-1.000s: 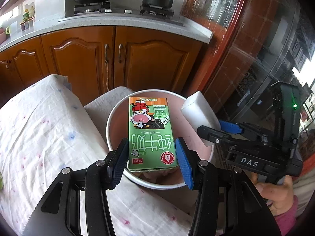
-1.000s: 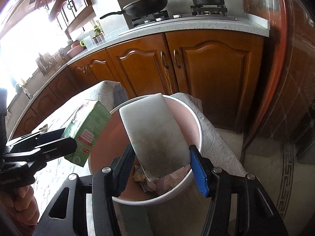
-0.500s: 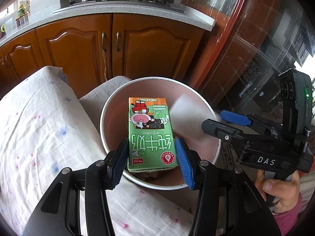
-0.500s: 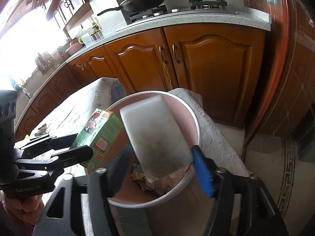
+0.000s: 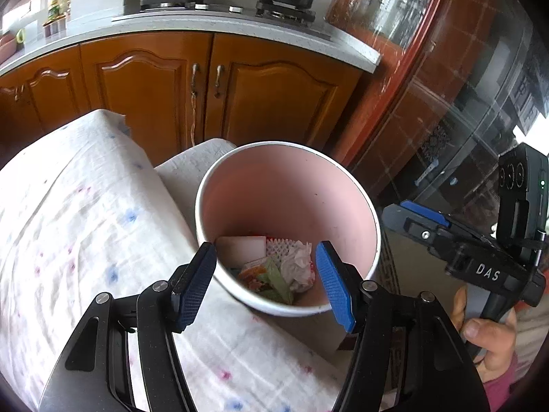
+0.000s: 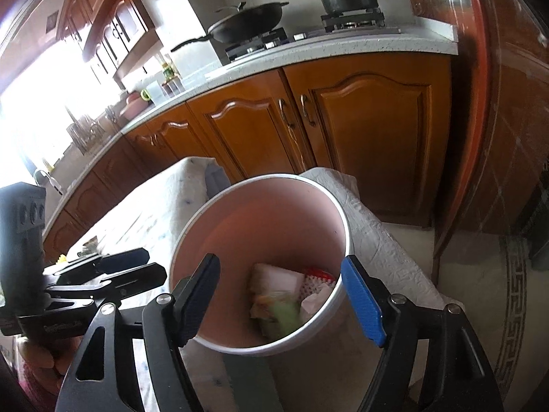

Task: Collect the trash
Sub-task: 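Move both tools back over the table toward the crushed green can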

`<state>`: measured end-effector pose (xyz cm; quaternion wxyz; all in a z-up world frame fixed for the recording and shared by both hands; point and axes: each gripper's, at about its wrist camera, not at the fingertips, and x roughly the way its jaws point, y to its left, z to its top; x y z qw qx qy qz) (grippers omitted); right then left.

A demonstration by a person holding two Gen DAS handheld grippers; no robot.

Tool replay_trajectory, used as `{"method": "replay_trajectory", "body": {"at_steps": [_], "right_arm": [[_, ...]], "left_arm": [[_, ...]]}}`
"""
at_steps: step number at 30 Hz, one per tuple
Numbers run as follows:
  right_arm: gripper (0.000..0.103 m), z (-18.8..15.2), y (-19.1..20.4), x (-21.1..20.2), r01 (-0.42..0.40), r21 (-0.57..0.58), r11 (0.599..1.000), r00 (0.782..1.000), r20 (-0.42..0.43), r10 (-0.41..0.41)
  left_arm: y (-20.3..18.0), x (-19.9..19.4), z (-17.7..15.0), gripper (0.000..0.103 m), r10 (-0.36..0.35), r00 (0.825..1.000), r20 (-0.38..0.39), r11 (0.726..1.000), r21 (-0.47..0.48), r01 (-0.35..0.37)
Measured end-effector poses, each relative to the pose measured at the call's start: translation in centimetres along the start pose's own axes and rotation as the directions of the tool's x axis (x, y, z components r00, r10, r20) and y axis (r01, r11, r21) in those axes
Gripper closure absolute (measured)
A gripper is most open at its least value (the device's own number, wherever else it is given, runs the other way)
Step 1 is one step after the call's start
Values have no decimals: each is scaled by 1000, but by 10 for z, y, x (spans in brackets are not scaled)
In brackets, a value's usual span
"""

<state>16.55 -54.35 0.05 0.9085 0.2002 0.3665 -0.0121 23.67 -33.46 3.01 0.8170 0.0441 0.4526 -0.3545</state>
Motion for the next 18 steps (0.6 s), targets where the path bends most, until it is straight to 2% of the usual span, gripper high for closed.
{"method": "replay_trajectory", "body": {"at_steps": [8,18], "right_arm": [[23,-12,19,-13,-53,14,998,997,49,53],[22,-40,67,-7,-151,-9,988,988,41,152]], "left_arm": [[37,-38,-35,42,4,999,52,991,-130,3],[84,-85,-83,42,76,992,100,968,-244,-49]]}}
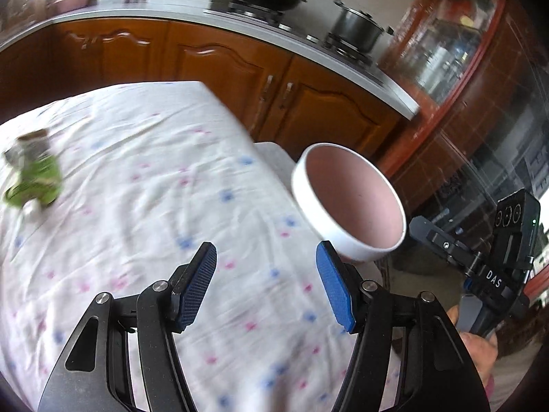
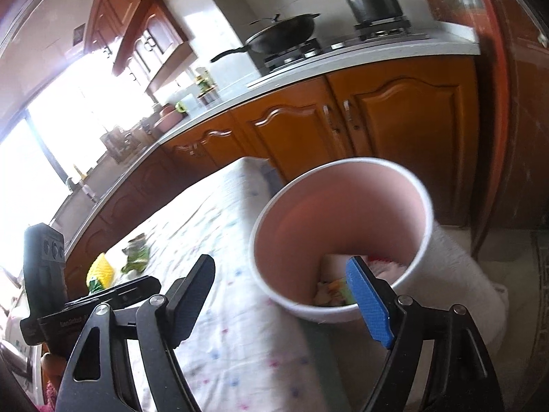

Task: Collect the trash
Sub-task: 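Move both tools back over the table toward the crushed green can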

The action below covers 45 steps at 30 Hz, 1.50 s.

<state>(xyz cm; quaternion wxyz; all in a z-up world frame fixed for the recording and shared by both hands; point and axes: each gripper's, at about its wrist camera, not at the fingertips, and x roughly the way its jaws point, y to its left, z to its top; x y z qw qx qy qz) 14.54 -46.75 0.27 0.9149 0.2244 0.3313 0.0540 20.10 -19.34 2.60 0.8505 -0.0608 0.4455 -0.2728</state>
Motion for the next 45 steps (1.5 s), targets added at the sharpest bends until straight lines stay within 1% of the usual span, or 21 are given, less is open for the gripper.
{"method": "replay_trajectory", "body": {"at_steps": [3,6,9,17,21,24,27,35,38,43,45], "right_arm": [[23,-8,14,7,-27,-7,1000,999,-19,27],[23,-17,28,15,-53,-20,998,998,-39,52],[22,-25,40,23,-82,-33,996,995,-59,80],[22,-44,74,43,-137,-63,989,984,-121,129],[23,-53,92,53,-161,-84,983,978,-150,147],[22,-56,105,59,-179,-100,979,973,-166,161],[23,-57,117,64,-191,-118,974,970,-177,169],[23,-58,148,77,-221,-161,962,962,-198,188],[23,-57,161,83,-234,-176,956,958,-207,196],[23,-56,184,95,-259,-209,943,951,-225,211],[23,-56,194,100,-270,-224,936,948,-233,218]], "left_arm": [[17,-13,-11,42,26,1000,13,999,-24,-26],[34,-26,-24,42,35,999,20,998,-45,-35],[49,-38,-35,42,65,998,25,996,-57,-64],[97,-71,-58,42,125,991,48,982,-151,-117],[124,-89,-66,42,158,985,73,965,-223,-138],[147,-104,-70,42,195,976,94,946,-280,-162],[164,-114,-72,42,227,968,103,930,-318,-184],[201,-136,-77,41,281,952,121,896,-388,-215],[211,-143,-77,37,302,944,132,884,-410,-225],[229,-152,-74,37,335,932,141,863,-443,-243],[239,-155,-71,35,348,927,144,853,-459,-248]]}}
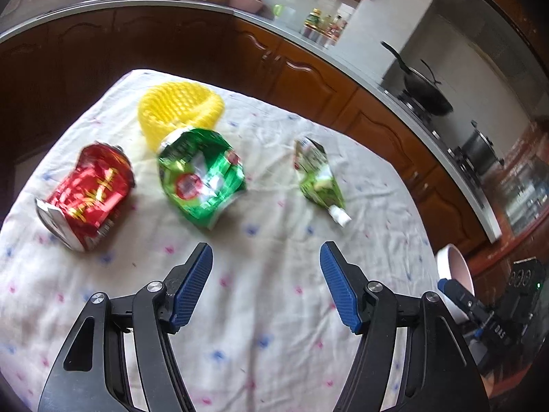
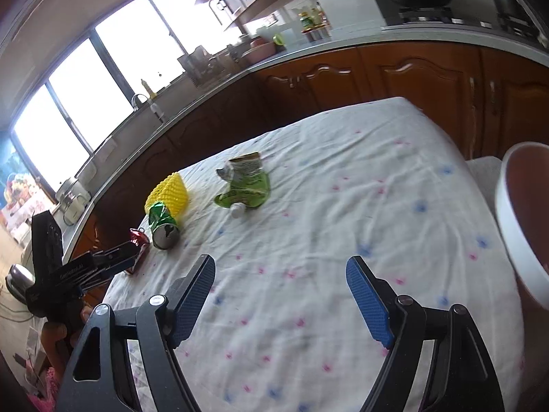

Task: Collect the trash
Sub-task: 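Move both tools back over the table toward the crushed green can, then grasp the crushed green can with the left tool while the right tool grasps the green pouch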

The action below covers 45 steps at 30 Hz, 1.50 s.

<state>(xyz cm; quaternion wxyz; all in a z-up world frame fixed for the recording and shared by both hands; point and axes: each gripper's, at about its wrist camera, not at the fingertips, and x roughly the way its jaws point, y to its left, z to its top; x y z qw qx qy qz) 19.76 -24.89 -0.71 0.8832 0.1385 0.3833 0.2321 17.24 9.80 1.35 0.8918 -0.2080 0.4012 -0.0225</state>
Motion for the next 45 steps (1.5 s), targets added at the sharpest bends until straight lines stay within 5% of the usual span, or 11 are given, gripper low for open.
{"method": "replay_trajectory", "body": {"at_steps": [6,14,25,28,30,37,45], "right_arm": [[23,17,20,24,-19,-46,999,1000,-10,19],[23,48,45,74,-31,-99,995,999,-20,30],[29,75,64,161,-5,-165,986,995,-103,-12],[38,75,64,176,18,-181,983,992,-120,-41],[49,74,63,184,33,-191,981,989,-132,-59],[92,69,63,170,29,-213,977,992,-110,-54],[96,65,35,120,11,-137,990,997,-70,-21]], "left_arm": [[14,13,25,23,19,1000,-11,999,-44,-20],[32,39,46,22,109,994,-25,990,-93,-111],[35,78,61,21,144,986,-80,987,-62,-149],[30,82,59,21,160,984,-76,986,-31,-163],[25,84,58,29,170,983,-71,985,-3,-170],[4,80,45,29,109,991,-77,991,81,-103],[-23,60,28,30,-5,996,-88,992,122,15]]}}
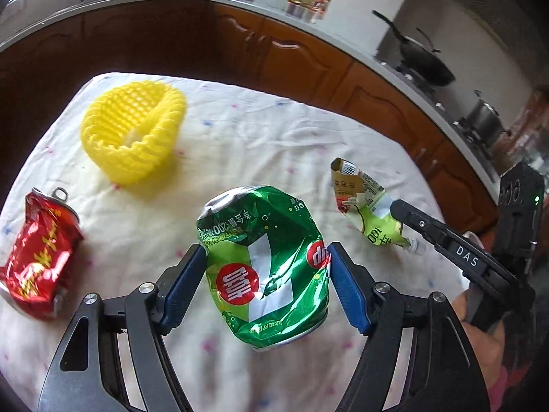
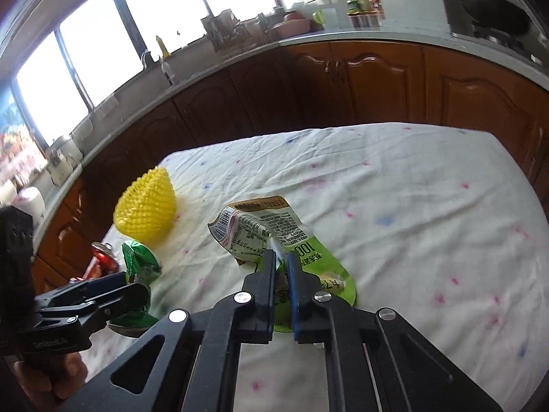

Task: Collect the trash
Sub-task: 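Grasp the crushed green can with the left tool while the right tool grasps the green pouch, then carry the green can and pouch over the pink bin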

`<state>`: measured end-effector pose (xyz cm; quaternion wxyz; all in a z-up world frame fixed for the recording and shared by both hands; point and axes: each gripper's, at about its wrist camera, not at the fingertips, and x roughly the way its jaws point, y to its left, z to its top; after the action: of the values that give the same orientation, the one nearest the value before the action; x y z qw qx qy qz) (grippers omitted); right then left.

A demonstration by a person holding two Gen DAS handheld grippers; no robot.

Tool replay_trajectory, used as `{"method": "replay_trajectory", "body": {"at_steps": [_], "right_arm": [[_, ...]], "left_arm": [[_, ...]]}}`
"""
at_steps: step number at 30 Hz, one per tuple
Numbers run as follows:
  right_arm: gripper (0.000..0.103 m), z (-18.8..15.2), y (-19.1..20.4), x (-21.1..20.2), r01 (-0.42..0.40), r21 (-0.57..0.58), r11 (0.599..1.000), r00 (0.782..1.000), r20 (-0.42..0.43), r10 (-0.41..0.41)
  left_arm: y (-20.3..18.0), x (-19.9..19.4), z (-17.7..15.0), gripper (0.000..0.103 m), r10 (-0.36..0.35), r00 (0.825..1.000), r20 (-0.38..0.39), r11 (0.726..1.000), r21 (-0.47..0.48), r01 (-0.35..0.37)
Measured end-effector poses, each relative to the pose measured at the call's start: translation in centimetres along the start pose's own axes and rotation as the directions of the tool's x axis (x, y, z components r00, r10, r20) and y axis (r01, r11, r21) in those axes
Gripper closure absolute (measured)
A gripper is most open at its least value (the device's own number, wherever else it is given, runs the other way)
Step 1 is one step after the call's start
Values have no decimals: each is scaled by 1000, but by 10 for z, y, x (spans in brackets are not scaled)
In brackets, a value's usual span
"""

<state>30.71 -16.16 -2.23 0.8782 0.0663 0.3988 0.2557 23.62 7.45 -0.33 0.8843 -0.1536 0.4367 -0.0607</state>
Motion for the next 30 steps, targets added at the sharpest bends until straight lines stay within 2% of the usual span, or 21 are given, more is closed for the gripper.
{"method": "replay_trajectory", "body": {"at_steps": [7,8,9,10,12,17,21,25,27,29,30], "right_arm": [[96,-23,-35,-59,-6,99,995,998,62,0],[96,-26,-40,-66,-8,114,993,998,67,1],[96,-32,-45,-76,-4,130,992,997,74,-5],[96,-35,-48,-81,-1,138,990,997,77,-10],[96,-43,-54,-94,7,149,989,996,85,-20],[96,-63,-59,-115,74,132,989,994,66,-83],[96,-75,-63,-122,114,123,986,992,44,-120],[96,-82,-64,-121,133,93,987,991,8,-135],[95,-80,-64,-117,123,84,989,992,-15,-122],[90,-80,-63,-115,113,77,991,993,-32,-110],[86,-80,-64,-115,108,74,991,994,-36,-105]], "left_arm": [[-44,-16,-13,33,-82,997,3,994,74,81],[-52,-17,-15,41,-100,995,-3,991,87,100],[-56,-18,-17,66,-116,993,-9,989,95,116],[-61,-15,-19,86,-130,991,-41,986,95,134],[-70,-6,-23,86,-180,980,-85,978,90,188],[-88,0,-36,86,-165,982,-94,974,139,177],[-89,6,-43,87,-136,985,-106,977,149,151],[-87,5,-42,86,-142,983,-115,979,134,157],[-84,3,-42,83,-146,983,-110,979,128,160],[-82,0,-40,69,-154,983,-101,978,124,166],[-82,-1,-39,67,-153,983,-97,978,125,165]]}}
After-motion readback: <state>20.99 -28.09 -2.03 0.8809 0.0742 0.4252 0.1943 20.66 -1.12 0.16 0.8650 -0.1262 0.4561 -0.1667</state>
